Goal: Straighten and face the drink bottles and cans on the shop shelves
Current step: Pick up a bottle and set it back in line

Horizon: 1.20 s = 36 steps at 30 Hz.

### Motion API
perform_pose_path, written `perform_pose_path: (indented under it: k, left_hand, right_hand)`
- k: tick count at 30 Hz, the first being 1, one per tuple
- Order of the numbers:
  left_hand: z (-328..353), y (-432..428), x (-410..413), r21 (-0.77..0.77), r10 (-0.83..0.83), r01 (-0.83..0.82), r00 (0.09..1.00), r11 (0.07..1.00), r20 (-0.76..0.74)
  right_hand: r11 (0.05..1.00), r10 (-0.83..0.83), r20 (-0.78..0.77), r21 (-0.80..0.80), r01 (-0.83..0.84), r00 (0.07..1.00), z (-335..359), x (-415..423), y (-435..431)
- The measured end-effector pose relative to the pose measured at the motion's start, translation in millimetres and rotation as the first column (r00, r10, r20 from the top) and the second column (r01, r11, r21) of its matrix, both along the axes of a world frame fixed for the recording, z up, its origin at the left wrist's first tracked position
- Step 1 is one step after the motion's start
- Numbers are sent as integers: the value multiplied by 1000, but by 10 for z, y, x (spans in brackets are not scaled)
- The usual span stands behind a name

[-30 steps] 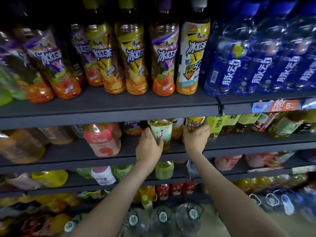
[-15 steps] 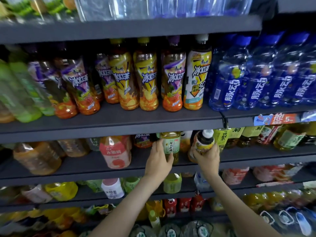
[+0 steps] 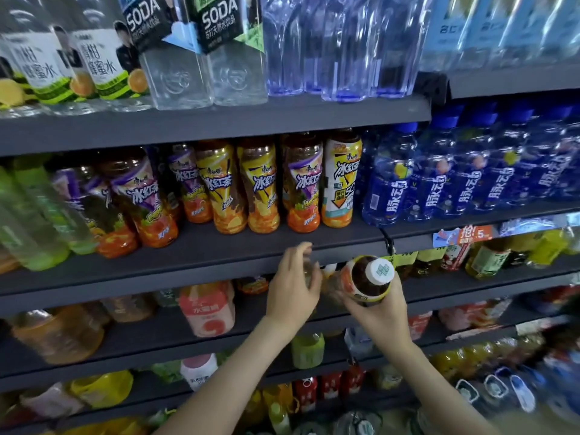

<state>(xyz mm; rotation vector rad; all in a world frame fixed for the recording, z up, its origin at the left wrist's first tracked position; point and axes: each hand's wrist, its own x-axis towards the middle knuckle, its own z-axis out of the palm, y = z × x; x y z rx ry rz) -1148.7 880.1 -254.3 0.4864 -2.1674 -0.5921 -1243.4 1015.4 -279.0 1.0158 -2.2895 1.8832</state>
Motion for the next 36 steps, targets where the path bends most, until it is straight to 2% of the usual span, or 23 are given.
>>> perform_pose_path:
  k: [4,7,12,16,19,21,23,26,29,36]
  left_hand:
    - [350,-158,-135,125,129,-121,990,985,-60]
    - [570,-283,-312,159,167,-152,982,975,-87]
    - [732,-409,-643,197,258,-255,966,947,9]
    - [744,-455,-821,225,286,-299,954,927,88]
    - [765,-490,-859,167,311,-334,938,928,151]
    - [747,-495,-819,203,277,-289,957,936,83]
    - [677,-473,-715,231,227,-210,972,950,-53]
    - [568,-417,-466,200,162,-126,971,972,-174]
    - [495,-396,-170,202,153,-109,964,973,-217]
    - [547,-507,340,204,263,-218,939,954,-222]
  right_hand:
    - [987,-20,-70,-159,9,997,324,53,9]
    - [968,-25,-64,-251,8,998,531,35,-24]
    - [958,-99,-78,-278,73,992,779,-75,-193]
    - [960,-135,-67,-255,114,989,829,-141,-352]
    - [963,-135,-58,-243,117,989,851,-215,-432]
    - [971,-136,-79,-208,117,987,863,-258,-484]
    - [978,-138,-97,-173,120,986,872,-291,-532]
    - [983,-136,-117,-140,120,984,916,-333,-614]
    - [989,-139,-175,-82,126,975,968,-342,-738]
    - [994,-84,-253,51,100,964,939,-314,-1144]
